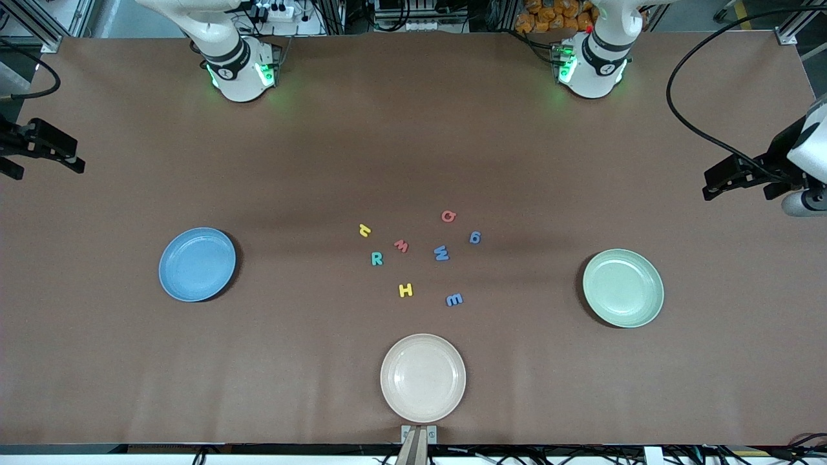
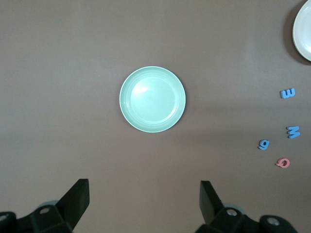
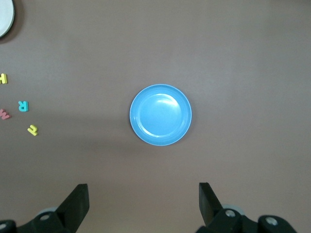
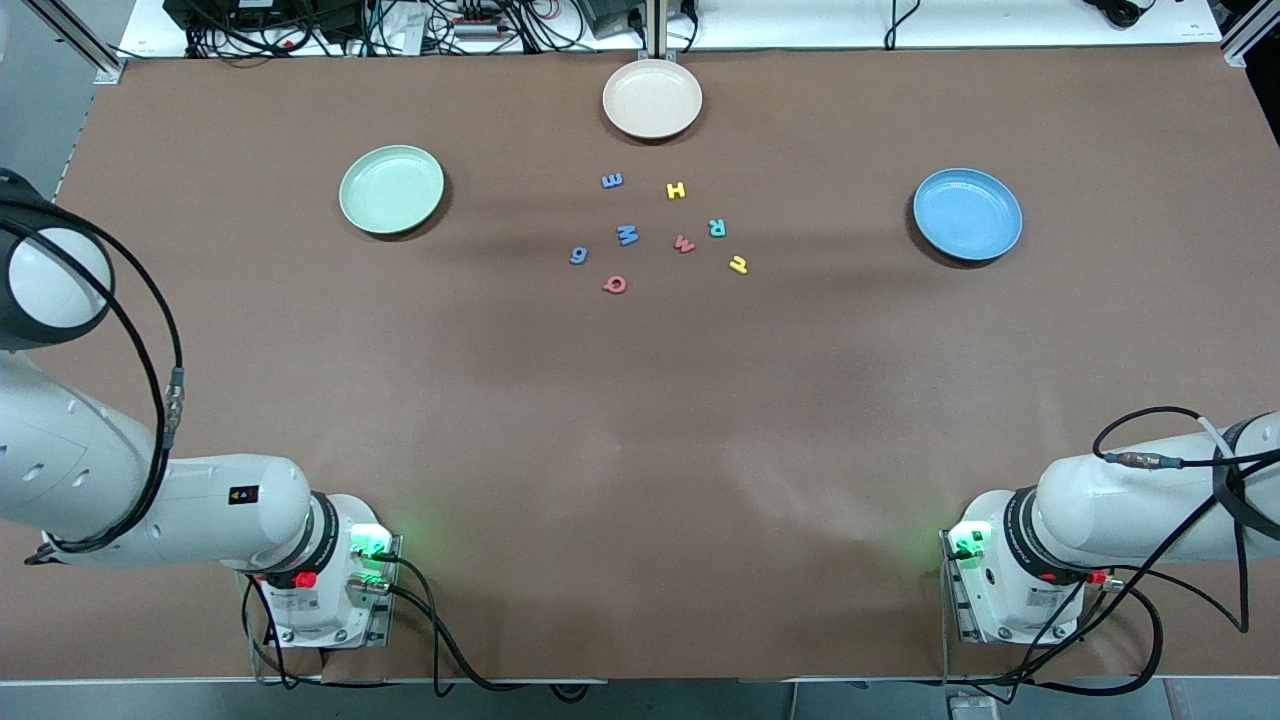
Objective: Sort uppercase to blue plate, lowercase to green plate
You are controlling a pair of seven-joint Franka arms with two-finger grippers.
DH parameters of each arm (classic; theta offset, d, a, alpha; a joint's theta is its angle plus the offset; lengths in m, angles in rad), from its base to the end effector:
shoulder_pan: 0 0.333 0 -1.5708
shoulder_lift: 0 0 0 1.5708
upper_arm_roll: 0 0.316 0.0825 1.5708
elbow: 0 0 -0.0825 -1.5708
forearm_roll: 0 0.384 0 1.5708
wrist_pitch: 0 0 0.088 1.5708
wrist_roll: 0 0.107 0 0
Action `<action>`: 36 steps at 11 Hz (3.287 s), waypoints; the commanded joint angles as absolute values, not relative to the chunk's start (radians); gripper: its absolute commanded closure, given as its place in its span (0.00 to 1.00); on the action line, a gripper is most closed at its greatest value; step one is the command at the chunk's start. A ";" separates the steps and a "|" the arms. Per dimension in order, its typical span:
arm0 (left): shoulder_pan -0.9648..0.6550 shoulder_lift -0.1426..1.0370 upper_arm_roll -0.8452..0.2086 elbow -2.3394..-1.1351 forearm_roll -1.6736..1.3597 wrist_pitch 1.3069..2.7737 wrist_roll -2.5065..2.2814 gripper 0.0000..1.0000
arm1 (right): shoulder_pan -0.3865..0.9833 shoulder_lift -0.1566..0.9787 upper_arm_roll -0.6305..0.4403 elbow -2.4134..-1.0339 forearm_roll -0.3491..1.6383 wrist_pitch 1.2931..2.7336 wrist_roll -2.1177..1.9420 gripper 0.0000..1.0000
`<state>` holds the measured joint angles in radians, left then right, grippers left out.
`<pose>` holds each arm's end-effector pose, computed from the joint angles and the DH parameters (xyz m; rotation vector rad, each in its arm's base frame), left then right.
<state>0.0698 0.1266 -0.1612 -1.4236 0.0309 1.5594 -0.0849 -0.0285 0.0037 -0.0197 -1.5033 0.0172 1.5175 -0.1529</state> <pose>0.5909 -0.0442 0.6211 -3.1319 0.0072 -0.0183 0.5502 -0.0246 0.6495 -3.1212 -0.1651 -0.0190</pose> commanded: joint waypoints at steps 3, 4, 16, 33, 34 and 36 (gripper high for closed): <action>0.064 0.132 -0.173 -1.503 0.006 1.630 -0.087 0.00 | -0.028 -0.008 -0.020 -1.502 0.003 1.500 -0.150 0.00; 0.063 0.140 -0.178 -1.512 0.006 1.635 -0.090 0.00 | -0.025 -0.008 -0.020 -1.508 0.003 1.497 -0.149 0.00; -0.213 0.380 -0.264 -1.766 0.070 2.083 -0.225 0.00 | -0.014 0.101 -0.017 -1.499 0.087 1.586 -0.138 0.00; -0.367 0.621 -0.261 -1.836 0.167 2.427 -0.471 0.21 | 0.222 0.497 -0.015 -1.491 0.107 1.974 -0.157 0.00; -0.368 0.633 -0.261 -1.830 0.167 2.427 -0.471 0.22 | 0.253 0.517 -0.017 -1.474 0.100 1.994 -0.155 0.00; -0.376 0.644 -0.261 -1.830 0.166 2.428 -0.472 0.24 | 0.261 0.566 -0.018 -1.439 0.100 2.003 -0.137 0.00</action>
